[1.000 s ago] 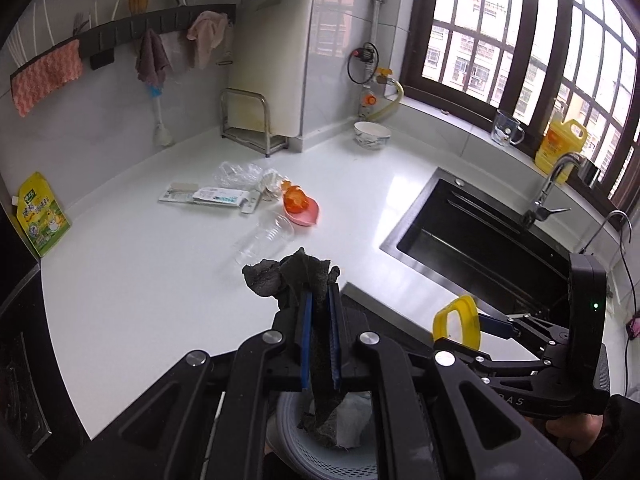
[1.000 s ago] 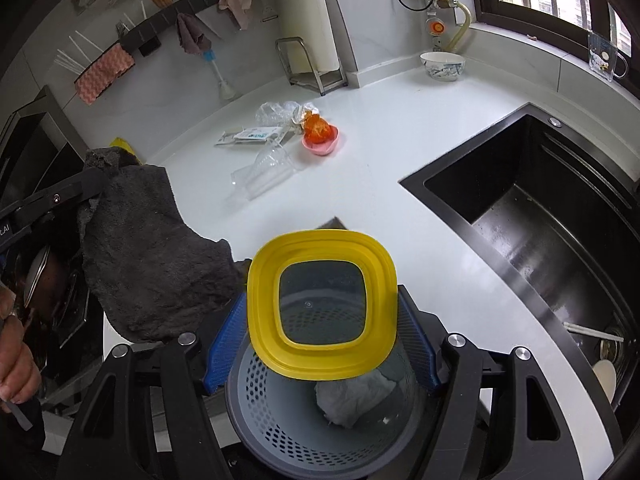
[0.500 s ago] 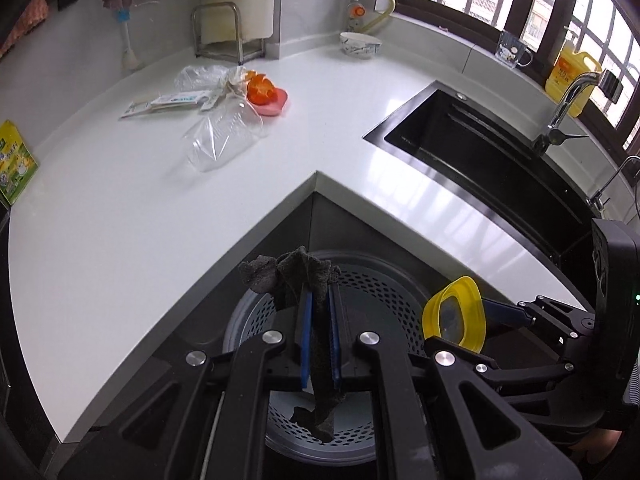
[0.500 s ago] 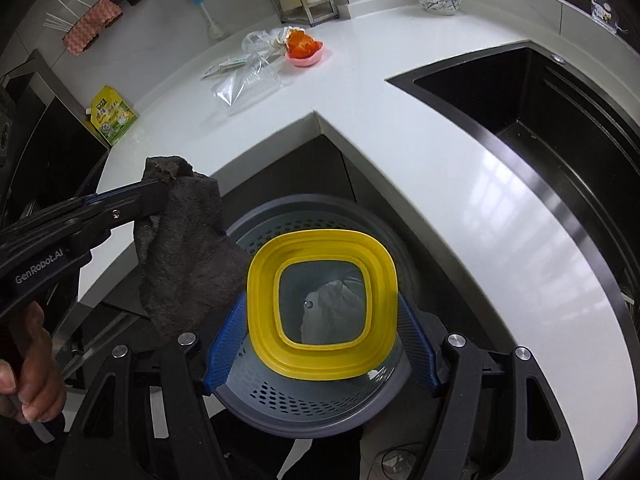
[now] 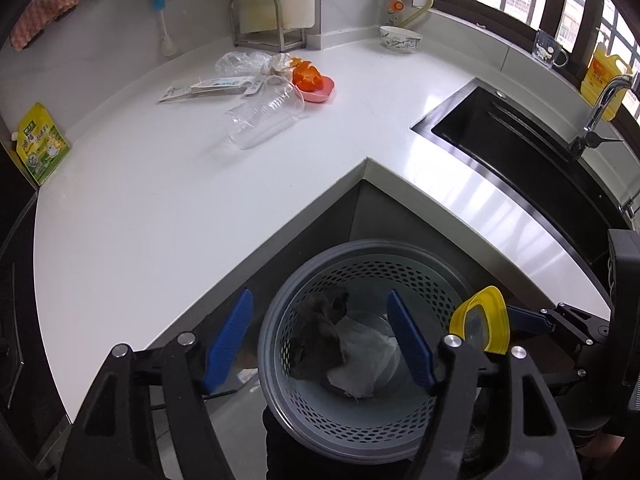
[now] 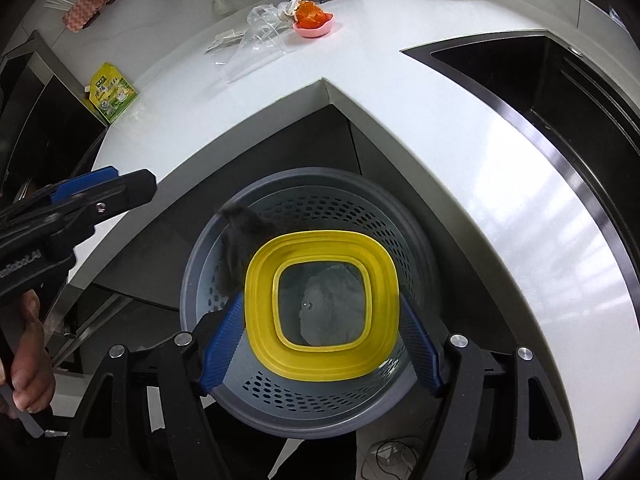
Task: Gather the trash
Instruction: 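Carry the black cloth and yellow lid over the bin and open both tools, then move both tools back to the counter toward the clear plastic cup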
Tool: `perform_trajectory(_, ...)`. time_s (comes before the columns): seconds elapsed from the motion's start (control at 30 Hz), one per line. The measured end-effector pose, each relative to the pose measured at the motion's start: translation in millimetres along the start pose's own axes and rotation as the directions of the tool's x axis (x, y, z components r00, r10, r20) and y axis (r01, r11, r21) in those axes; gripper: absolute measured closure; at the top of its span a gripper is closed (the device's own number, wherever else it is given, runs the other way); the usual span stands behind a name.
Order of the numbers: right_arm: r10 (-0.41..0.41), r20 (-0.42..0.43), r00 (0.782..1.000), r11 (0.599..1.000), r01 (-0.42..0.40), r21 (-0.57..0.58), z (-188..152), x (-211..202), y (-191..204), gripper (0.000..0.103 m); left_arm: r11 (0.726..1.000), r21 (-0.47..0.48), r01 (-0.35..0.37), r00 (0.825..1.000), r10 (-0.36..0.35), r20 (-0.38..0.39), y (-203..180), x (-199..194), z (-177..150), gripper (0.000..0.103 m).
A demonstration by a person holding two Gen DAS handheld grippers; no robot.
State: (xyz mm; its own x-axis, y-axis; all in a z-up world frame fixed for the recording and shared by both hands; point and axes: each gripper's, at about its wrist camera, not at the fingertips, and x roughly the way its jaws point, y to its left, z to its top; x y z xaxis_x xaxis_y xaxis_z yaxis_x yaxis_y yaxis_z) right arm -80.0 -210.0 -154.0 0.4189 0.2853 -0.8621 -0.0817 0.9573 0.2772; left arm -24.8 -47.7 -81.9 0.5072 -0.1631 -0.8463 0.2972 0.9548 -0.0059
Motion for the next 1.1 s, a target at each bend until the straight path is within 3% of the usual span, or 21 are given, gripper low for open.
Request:
perform_trajectory(0.6,0.007,0.007,1.0,1.0,-0.007,0.018,6.1,-12.0,-2.7,0.03,0.998,-0.054,-0.016,1.0,0.016,-0.006,18.5,-19.6,2.1,0.034)
perform_trajectory(1.1,0.034,0.127,0.991,0.999,-0.031,-0.026,42.1,-47.2,18.1,0.03,0.995,-0.097,-0.025,0.992,0.037,0.117,40.5,-68.3,23.1,0.026)
